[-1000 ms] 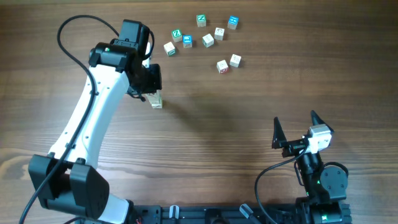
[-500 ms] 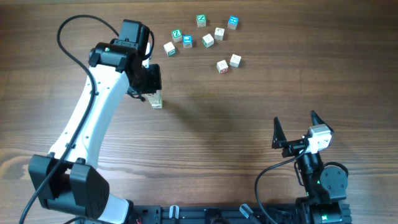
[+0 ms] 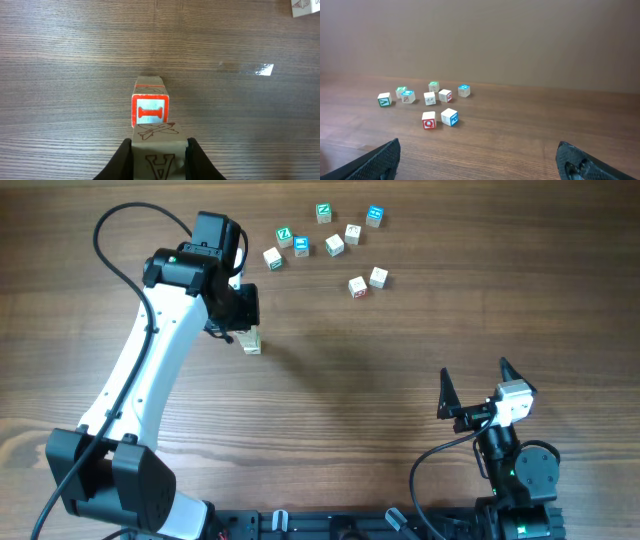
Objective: Form a tower
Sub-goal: 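Lower the A block onto the red-bordered block atop the stack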
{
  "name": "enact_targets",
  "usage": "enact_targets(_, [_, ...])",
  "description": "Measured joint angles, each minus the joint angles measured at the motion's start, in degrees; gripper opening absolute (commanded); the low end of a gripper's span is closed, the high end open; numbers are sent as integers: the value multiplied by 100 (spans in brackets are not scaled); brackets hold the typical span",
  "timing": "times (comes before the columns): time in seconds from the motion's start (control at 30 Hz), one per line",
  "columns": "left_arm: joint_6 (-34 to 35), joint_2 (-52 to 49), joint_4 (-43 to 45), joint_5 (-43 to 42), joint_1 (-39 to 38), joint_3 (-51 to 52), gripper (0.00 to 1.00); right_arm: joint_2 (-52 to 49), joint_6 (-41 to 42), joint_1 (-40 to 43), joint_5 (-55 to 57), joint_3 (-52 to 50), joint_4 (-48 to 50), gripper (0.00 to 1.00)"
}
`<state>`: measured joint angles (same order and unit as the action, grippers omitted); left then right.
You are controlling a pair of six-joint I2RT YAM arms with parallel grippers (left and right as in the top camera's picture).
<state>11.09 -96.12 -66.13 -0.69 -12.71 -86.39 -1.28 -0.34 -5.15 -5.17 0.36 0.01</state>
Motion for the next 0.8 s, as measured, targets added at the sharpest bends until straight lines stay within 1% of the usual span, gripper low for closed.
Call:
enact_targets(0.07, [-37,0,-9,0,0,0,15,0,0,0,0,0,0,100])
enact_targets(0.17, [-57,0,24,0,0,0,13,0,0,0,2,0,0,100])
enact_targets(0.37, [-59,0,295,179,0,35,12,0,0,0,2,0,0,100])
enact_targets(0.47, [-79,-2,476,238,0,223,12,0,0,0,2,0,0,100])
enact_targets(0.57, [-98,-2,553,256,0,396,12,0,0,0,0,0,0,100])
enact_targets(0.8, [-98,-2,686,258,0,396,13,0,0,0,2,0,0,100])
